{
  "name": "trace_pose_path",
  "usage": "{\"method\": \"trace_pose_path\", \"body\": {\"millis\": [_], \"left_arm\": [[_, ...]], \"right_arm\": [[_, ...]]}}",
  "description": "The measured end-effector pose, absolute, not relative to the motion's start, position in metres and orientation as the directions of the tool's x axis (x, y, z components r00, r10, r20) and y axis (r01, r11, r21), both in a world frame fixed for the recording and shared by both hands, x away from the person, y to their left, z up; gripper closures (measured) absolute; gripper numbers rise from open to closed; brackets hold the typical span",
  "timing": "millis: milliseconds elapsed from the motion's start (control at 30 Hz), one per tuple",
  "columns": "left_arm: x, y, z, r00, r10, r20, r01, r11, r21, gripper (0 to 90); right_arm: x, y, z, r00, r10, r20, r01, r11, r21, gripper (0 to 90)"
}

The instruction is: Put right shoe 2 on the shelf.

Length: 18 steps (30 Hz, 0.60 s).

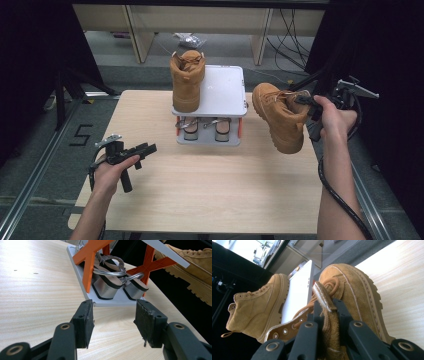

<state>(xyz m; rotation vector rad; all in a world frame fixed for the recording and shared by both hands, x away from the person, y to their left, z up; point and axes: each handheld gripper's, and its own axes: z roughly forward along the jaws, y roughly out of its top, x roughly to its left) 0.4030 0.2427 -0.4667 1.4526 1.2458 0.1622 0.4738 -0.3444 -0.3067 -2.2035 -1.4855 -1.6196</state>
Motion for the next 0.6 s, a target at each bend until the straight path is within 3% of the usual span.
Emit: {"method": "trace_pose_path", "body": {"millis": [567,600], "left_arm": [[0.404,0.243,-0.467,0.419,0.737,-0.531,0.579,0.234,0.781,48.0],[0.404,0.243,-0.467,0.418,0.737,-0.531,0.579,0.234,0.781,48.0]], "right_arm": [[0.484,-0.342,-0.297,-0.018,0.675,0.737,0.675,-0.536,0.507,83.2],[0.484,-0.340,-0.295,0.003,0.646,0.764,0.683,-0.559,0.470,83.2]]}}
